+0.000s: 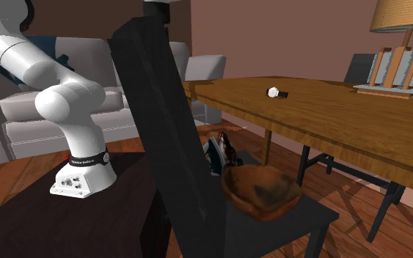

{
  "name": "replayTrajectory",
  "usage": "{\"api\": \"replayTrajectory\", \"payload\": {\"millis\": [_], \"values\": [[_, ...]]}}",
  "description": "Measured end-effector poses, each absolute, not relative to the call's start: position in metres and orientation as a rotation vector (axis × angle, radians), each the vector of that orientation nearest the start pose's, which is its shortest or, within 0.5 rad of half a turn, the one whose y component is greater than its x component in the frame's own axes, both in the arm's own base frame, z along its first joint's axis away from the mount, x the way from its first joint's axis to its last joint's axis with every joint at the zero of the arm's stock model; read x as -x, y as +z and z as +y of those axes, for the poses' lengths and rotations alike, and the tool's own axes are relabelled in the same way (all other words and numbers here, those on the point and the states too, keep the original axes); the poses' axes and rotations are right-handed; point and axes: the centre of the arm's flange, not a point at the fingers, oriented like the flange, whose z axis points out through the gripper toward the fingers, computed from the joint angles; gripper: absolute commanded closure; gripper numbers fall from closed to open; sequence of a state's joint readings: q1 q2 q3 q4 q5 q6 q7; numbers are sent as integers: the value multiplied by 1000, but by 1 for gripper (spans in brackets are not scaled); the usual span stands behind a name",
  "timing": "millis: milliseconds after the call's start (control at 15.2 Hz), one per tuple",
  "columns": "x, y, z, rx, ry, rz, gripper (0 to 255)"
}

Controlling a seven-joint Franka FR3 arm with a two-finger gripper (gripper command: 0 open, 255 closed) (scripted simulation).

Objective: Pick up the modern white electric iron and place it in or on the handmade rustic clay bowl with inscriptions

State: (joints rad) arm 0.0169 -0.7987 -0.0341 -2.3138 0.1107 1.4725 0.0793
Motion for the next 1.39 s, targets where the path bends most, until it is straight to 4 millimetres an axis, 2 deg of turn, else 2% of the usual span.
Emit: {"api": "replayTrajectory", "payload": {"millis": [66, 198, 858, 1386], "values": [[-293, 607, 4, 3005, 72, 116, 0], [-302, 594, -4, 2999, 73, 86, 0], [-362, 490, -58, 2941, 69, -165, 0], [-422, 400, -88, 2879, 63, -364, 0]]}}
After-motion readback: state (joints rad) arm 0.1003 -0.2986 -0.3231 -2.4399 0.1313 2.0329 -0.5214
